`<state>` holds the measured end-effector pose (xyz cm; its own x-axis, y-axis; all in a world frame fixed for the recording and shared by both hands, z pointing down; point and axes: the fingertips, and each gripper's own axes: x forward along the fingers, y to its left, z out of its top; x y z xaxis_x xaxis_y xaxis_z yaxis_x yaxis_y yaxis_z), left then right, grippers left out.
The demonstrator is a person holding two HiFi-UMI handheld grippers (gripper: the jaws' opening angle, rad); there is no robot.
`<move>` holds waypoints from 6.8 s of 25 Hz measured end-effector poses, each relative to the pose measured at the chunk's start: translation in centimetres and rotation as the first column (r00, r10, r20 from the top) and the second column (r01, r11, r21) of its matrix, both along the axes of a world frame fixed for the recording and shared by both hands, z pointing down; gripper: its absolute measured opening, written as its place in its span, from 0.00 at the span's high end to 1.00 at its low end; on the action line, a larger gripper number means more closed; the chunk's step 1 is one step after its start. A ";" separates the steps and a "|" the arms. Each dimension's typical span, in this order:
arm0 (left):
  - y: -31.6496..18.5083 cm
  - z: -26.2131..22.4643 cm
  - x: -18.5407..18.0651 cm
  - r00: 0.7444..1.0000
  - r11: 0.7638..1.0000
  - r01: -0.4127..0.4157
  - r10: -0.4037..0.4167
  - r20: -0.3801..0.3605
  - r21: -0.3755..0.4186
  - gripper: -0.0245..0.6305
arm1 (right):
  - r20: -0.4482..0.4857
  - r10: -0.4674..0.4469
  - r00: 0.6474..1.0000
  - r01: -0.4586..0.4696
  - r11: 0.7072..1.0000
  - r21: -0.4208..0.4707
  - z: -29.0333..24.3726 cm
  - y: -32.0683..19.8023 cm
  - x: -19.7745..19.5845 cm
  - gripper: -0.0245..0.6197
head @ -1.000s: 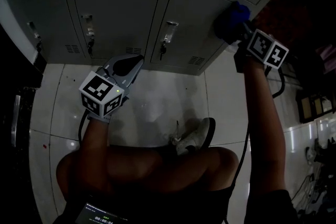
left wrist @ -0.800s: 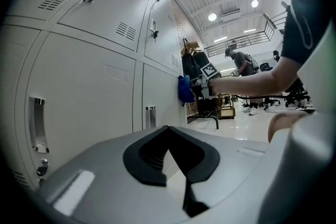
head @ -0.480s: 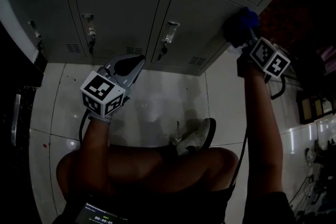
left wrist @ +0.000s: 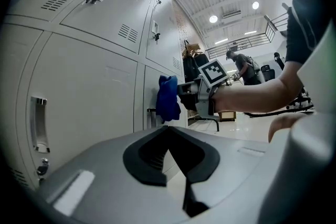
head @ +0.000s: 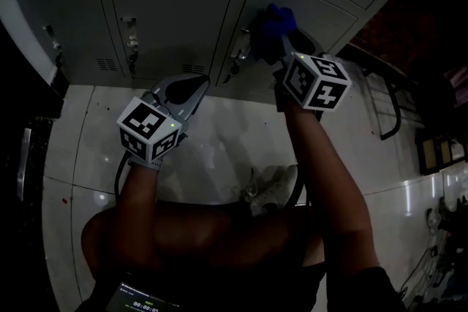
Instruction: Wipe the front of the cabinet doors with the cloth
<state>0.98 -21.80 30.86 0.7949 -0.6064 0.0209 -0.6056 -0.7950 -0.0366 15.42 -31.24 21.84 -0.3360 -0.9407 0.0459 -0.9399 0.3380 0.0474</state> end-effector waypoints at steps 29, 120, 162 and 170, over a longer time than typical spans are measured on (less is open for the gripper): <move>0.1 0.4 0.4 1.000 1.000 -0.010 0.010 0.008 -0.003 0.96 | -0.013 0.080 0.997 -0.081 0.996 -0.047 3.0 -1.9 4.6 0.84; -0.1 0.6 0.4 1.000 1.000 -0.004 0.004 0.010 -0.006 0.96 | -0.026 0.313 0.949 -0.313 0.937 -0.155 9.9 -0.6 18.9 0.84; -0.3 0.1 -0.3 1.000 1.000 0.007 -0.007 -0.025 -0.006 0.96 | -0.053 0.067 0.996 -0.079 0.959 -0.272 19.6 -2.2 2.7 0.84; -0.2 0.2 -0.2 1.000 1.000 0.005 -0.005 -0.018 -0.009 0.96 | -0.048 0.170 0.984 -0.177 0.942 -0.284 19.1 -1.5 9.2 0.84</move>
